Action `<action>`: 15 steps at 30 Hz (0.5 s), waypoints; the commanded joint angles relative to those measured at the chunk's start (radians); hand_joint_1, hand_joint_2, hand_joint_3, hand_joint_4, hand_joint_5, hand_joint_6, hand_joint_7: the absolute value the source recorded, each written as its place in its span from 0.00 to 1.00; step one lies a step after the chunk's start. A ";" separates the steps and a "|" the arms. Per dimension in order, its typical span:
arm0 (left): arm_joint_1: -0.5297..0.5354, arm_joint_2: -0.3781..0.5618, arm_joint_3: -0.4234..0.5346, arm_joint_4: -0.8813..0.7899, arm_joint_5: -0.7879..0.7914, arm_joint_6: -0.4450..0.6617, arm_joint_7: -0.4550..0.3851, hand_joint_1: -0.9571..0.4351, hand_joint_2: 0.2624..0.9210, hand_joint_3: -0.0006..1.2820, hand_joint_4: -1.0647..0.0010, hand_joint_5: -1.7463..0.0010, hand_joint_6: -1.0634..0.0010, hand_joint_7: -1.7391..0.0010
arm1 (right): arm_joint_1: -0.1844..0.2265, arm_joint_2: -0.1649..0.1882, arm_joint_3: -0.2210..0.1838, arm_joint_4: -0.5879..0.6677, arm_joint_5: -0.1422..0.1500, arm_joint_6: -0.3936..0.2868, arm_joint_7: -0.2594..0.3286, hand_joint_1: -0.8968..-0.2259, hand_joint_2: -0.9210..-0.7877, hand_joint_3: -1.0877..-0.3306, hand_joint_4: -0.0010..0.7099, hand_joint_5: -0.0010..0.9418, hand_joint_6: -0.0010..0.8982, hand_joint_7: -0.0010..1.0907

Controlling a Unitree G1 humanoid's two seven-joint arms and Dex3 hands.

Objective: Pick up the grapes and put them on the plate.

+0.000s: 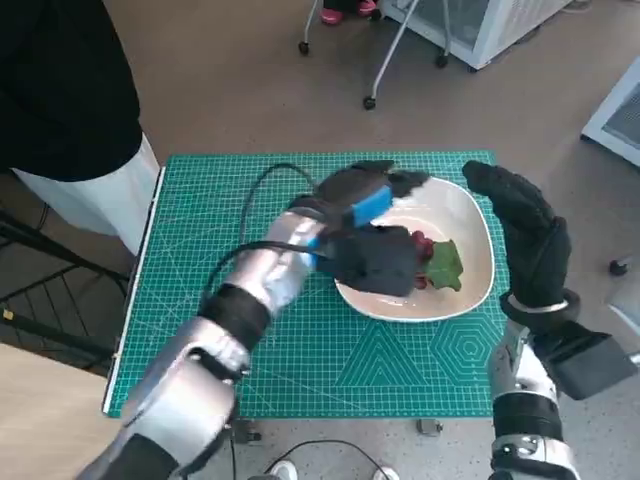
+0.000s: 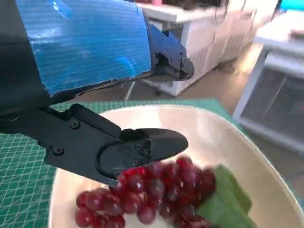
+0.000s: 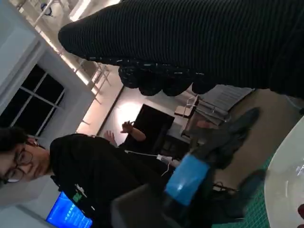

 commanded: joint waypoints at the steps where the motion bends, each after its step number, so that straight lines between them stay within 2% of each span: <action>1: 0.123 0.095 0.094 -0.111 -0.089 -0.092 0.018 0.17 1.00 0.49 0.78 0.99 0.68 0.99 | 0.012 0.010 0.010 0.009 -0.021 0.011 -0.012 0.62 0.00 0.63 0.30 0.00 0.24 0.00; 7: 0.293 0.149 0.236 -0.221 -0.244 -0.252 0.038 0.24 1.00 0.45 0.76 0.99 0.66 0.98 | 0.007 0.018 0.014 0.019 -0.023 0.011 -0.015 0.61 0.00 0.64 0.30 0.00 0.24 0.00; 15: 0.464 0.130 0.390 -0.233 -0.455 -0.486 0.020 0.27 1.00 0.42 0.73 0.99 0.66 0.98 | -0.006 0.027 0.011 0.052 -0.008 0.006 0.005 0.62 0.00 0.66 0.31 0.00 0.25 0.01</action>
